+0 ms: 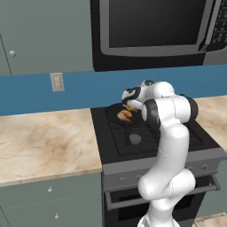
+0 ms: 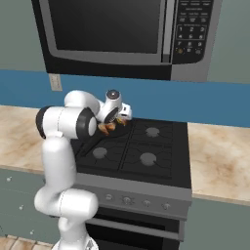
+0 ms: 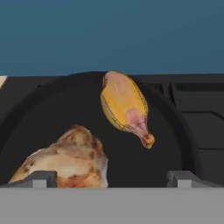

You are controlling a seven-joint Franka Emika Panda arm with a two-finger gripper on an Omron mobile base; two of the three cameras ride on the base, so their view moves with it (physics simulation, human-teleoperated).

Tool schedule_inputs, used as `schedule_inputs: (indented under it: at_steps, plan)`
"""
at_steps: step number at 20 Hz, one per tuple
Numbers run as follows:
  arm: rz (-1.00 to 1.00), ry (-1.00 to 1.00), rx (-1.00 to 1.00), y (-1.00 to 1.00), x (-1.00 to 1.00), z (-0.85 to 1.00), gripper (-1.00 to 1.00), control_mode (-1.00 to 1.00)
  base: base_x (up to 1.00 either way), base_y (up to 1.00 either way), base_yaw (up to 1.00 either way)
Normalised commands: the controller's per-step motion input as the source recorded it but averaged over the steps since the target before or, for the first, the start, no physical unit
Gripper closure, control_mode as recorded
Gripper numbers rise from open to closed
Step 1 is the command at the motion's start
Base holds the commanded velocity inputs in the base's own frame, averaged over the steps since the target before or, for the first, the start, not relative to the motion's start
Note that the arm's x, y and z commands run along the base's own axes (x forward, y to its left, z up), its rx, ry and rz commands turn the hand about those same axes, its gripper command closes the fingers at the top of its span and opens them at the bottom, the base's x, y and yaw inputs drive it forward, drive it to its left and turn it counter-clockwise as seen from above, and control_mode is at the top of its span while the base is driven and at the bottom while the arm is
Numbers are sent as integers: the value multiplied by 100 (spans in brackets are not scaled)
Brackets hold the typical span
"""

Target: Take the chicken drumsticks from the pan and place one on each plate on the dining counter.

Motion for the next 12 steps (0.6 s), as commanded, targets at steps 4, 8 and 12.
schedule_inputs:
  at_steps: [4,8,12]
  plan:
    - [0,0,0,0,58,-46,-100,-100,0,0,0]
    - [0,0,0,-3,60,-44,-100,-100,0,0,0]
    - [0,0,0,-19,64,-32,-100,-100,0,0,0]
